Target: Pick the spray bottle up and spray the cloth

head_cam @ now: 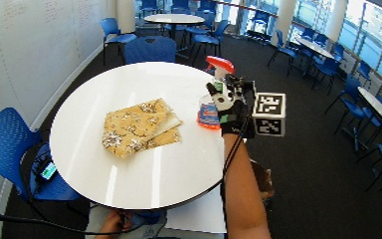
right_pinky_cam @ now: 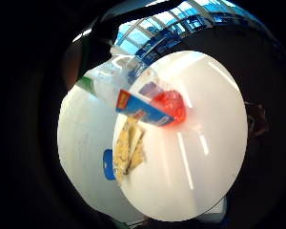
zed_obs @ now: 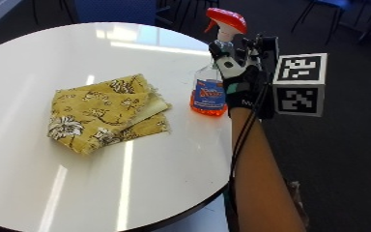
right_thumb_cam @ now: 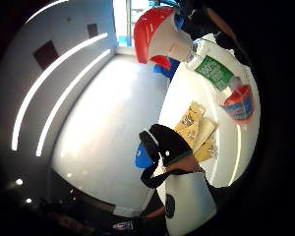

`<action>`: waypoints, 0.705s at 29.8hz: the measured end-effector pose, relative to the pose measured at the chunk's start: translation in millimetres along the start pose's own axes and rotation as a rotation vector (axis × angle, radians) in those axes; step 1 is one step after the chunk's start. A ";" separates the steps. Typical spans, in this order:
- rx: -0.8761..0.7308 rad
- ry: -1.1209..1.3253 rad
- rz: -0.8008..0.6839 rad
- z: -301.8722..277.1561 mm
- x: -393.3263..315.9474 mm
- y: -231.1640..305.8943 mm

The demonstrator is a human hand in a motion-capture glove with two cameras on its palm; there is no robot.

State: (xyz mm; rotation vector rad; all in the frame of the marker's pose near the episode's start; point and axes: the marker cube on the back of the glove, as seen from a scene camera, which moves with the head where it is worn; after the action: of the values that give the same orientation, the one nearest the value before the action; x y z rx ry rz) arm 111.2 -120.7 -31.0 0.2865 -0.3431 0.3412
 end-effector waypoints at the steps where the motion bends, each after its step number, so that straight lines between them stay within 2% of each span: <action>1: 0.002 -0.012 0.017 1.4 3.2 -4.8; 8: -0.031 -0.086 0.076 8.1 18.4 -27.8; 21: 0.017 -0.084 0.041 2.0 21.3 -45.2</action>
State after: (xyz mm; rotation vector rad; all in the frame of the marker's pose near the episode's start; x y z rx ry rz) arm 146.4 -156.3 -31.0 0.3113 -0.4291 0.3733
